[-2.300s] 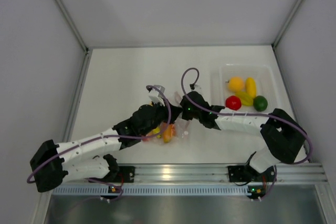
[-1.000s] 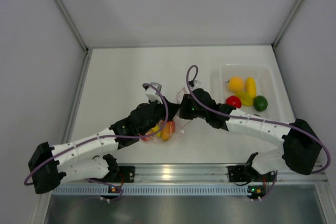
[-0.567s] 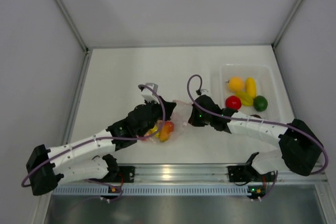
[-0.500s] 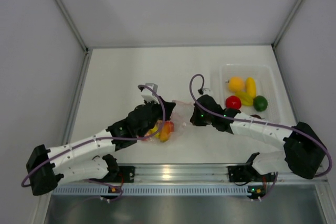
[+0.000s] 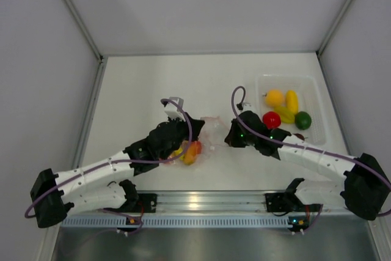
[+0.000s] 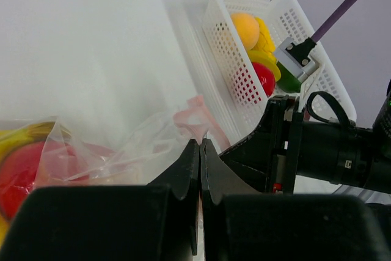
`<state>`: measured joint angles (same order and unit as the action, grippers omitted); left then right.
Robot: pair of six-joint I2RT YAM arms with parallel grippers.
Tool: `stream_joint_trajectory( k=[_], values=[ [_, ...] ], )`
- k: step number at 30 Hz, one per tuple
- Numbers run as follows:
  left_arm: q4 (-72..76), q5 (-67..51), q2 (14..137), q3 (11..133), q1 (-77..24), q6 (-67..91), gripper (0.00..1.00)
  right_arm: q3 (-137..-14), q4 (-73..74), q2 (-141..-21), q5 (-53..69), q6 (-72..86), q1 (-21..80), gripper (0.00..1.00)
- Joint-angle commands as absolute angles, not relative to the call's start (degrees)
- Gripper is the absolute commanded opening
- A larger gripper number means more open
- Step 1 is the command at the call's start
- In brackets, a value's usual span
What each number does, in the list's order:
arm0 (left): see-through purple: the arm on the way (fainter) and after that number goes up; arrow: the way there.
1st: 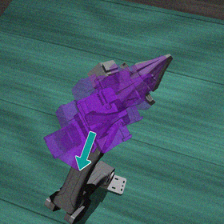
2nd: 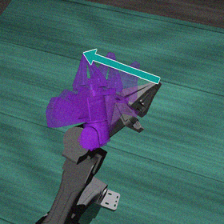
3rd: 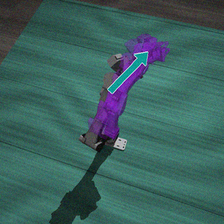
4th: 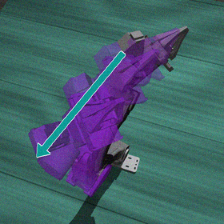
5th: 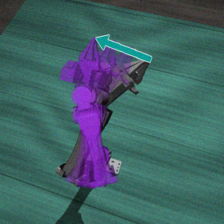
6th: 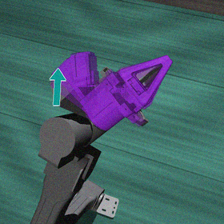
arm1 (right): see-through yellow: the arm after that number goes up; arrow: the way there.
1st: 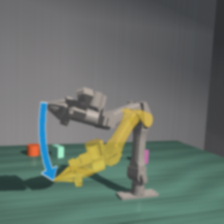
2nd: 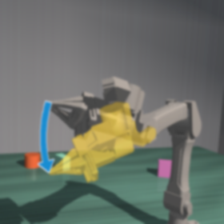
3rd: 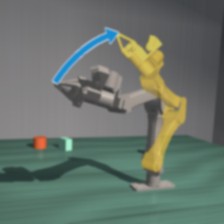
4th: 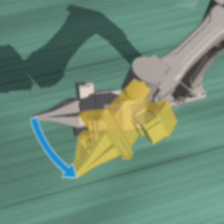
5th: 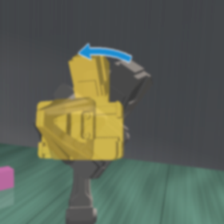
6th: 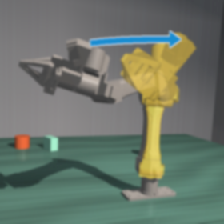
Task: Open the zip-top bag and remove the fake food
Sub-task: Adjust the zipper food storage bag at the center of the board.
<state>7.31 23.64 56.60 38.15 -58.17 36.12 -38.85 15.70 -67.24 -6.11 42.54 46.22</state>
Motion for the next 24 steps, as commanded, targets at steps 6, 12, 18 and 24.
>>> stream_joint_trajectory(
  k=[6, 12, 18, 24],
  values=[
    [11.78, 21.27, 57.57, 38.67, -58.01, 37.53, 0.00, -49.65, 17.31, -66.70, -3.08, 40.08, 45.44, 0.00],
    [11.95, 20.92, 58.27, 39.02, -58.18, 37.53, 0.00, -53.87, 16.44, -70.21, -0.36, 39.73, 45.35, 0.00],
    [11.87, 22.15, 58.01, 38.85, -58.80, 37.97, 0.00, -59.75, 17.57, -76.63, 2.63, 39.47, 45.26, 0.00],
    [11.95, 23.64, 58.18, 38.94, -59.59, 37.70, 0.00, -59.68, 11.70, -81.38, 8.07, 45.33, 45.35, 0.00]
  ],
)
